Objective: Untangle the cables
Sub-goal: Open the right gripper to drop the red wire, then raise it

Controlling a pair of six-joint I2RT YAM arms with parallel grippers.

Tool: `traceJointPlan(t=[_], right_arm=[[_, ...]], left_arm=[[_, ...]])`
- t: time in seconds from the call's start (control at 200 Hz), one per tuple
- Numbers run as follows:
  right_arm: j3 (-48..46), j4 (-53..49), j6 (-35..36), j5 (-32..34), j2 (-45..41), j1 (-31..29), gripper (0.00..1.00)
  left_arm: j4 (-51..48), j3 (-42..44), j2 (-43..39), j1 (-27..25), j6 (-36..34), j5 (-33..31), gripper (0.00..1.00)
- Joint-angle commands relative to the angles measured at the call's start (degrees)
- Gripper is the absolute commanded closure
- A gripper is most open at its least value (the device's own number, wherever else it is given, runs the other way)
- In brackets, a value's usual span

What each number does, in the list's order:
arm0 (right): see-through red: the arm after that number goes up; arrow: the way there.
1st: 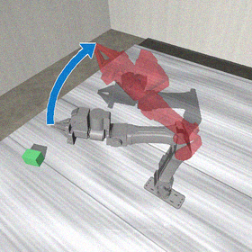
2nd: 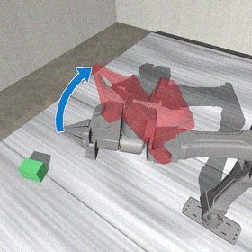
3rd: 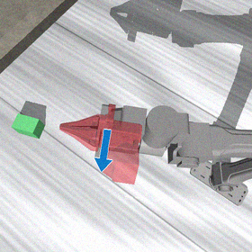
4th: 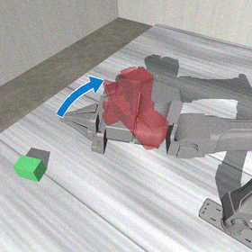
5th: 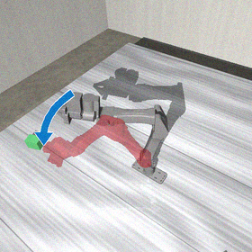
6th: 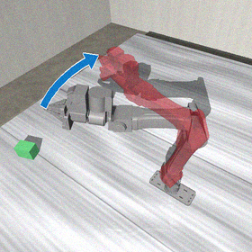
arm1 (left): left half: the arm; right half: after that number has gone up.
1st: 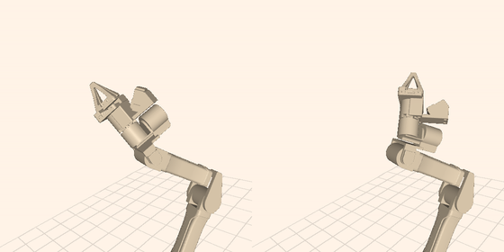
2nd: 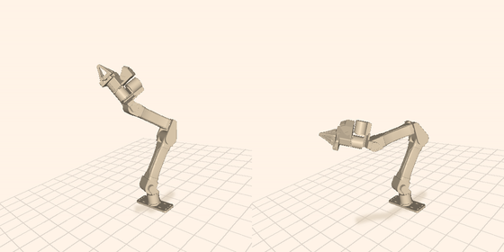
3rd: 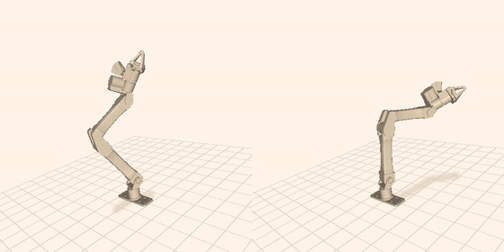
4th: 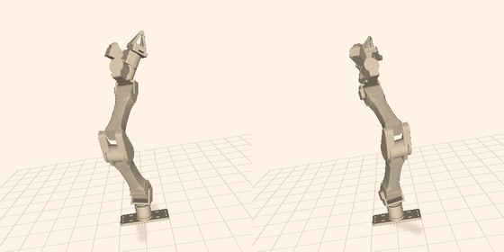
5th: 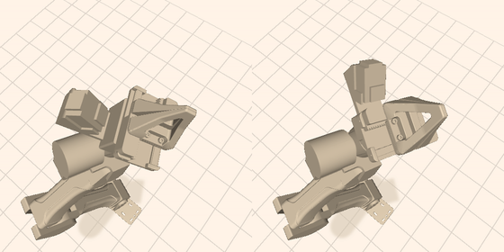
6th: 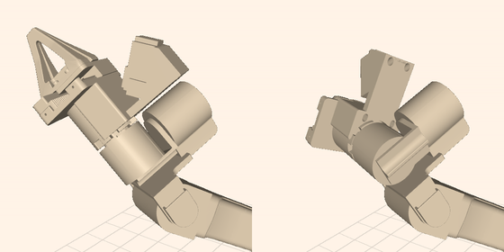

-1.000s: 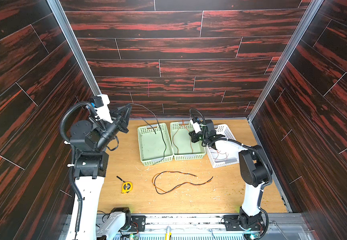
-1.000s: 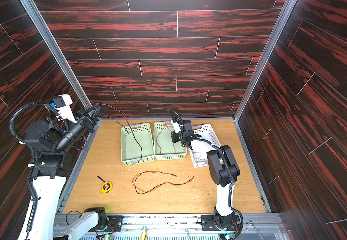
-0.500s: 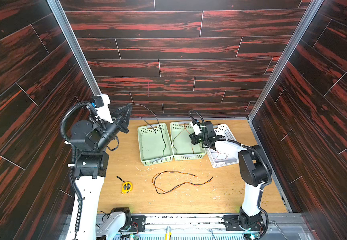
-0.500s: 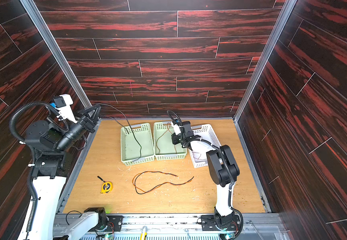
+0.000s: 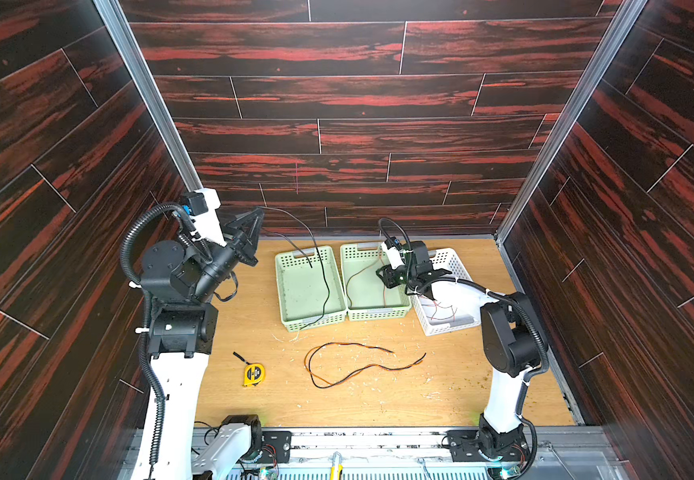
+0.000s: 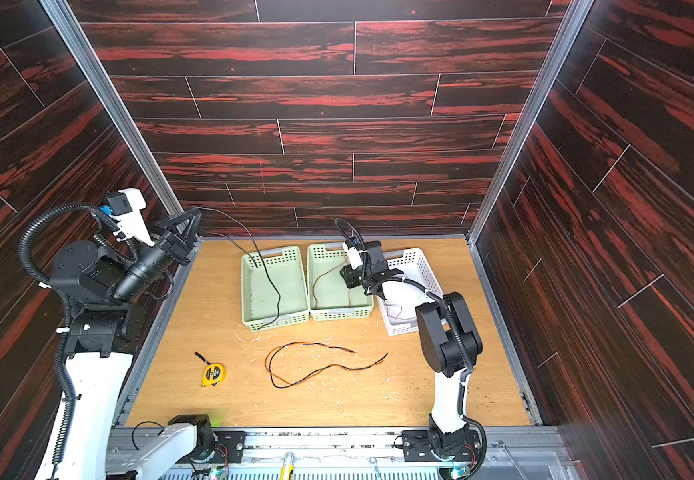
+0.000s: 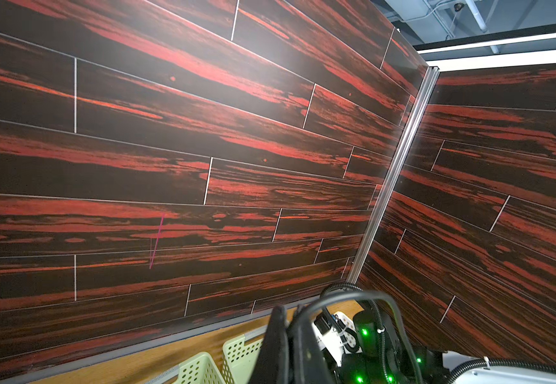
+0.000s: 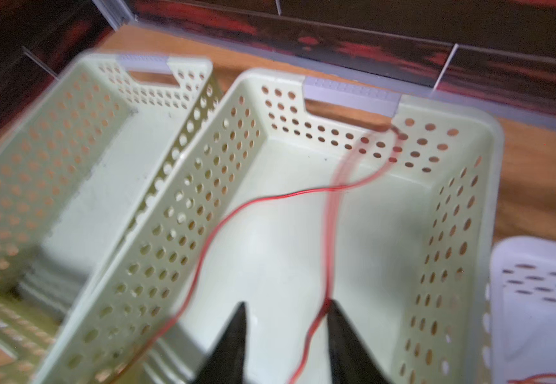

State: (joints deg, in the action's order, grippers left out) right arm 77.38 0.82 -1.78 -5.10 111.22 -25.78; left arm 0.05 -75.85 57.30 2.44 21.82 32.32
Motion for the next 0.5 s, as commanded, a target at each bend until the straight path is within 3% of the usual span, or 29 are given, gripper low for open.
traceJointPlan(t=[0.0, 0.271, 0.496], right_arm=[[-0.67, -2.41, 2.24, 0.5, -5.58, -0.26, 0.49], [-1.85, -6.28, 5.2, -0.09, -15.44, -0.24, 0.35], [-5.7, -7.17, 5.51, 1.32, -23.07, -0.24, 0.32]], left_arm=[[1.02, 0.02, -0.39, -0.3, -0.82, -1.15, 1.0], [0.93, -0.31, 2.02, -0.33, -2.76, -4.71, 1.0], [-1.18, -4.71, 8.24, -0.33, -7.72, -9.26, 1.0]])
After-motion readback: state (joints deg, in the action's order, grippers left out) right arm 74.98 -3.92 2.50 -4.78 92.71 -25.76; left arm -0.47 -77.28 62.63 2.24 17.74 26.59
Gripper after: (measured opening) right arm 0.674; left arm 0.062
